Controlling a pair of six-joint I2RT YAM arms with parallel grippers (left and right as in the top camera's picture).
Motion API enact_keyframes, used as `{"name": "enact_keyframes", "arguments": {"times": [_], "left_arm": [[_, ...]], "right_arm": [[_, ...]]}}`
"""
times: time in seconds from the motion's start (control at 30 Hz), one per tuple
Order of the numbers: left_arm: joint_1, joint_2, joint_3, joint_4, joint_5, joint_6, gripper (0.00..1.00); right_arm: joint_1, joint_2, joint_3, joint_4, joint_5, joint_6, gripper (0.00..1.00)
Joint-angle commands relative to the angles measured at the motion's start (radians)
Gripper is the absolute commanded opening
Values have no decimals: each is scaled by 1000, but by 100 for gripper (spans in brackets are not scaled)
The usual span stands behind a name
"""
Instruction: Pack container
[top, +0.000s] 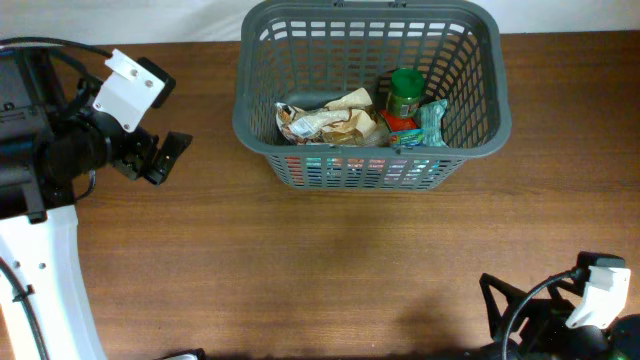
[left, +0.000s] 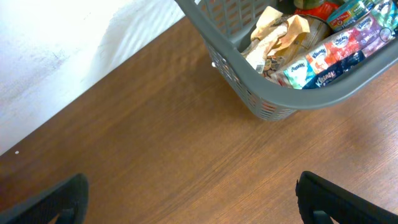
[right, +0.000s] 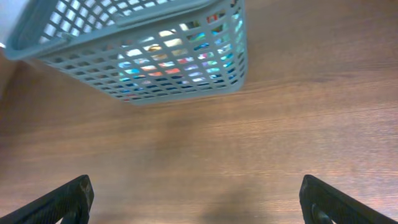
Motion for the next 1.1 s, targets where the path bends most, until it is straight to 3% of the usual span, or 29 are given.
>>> {"name": "enact_keyframes", "arguments": {"times": [0.0,0.2,0.6,0.77,1.07], "left_arm": [[6,0,-6,-1,-1,16,99],[6,0,-6,-1,-1,16,99],[6,0,-6,-1,-1,16,99],[6,0,-6,-1,-1,16,99],[6,0,-6,-1,-1,16,99]], "right_arm": [[7,-9,-89,60,34,-124,99],[6,-176,-417,391,21,-349,99],[6,-445,-1012,860,50,-363,99],[6,-493,-1131,951,50,-363,99],[6,-493,-1138,962,58,-363,99]]}}
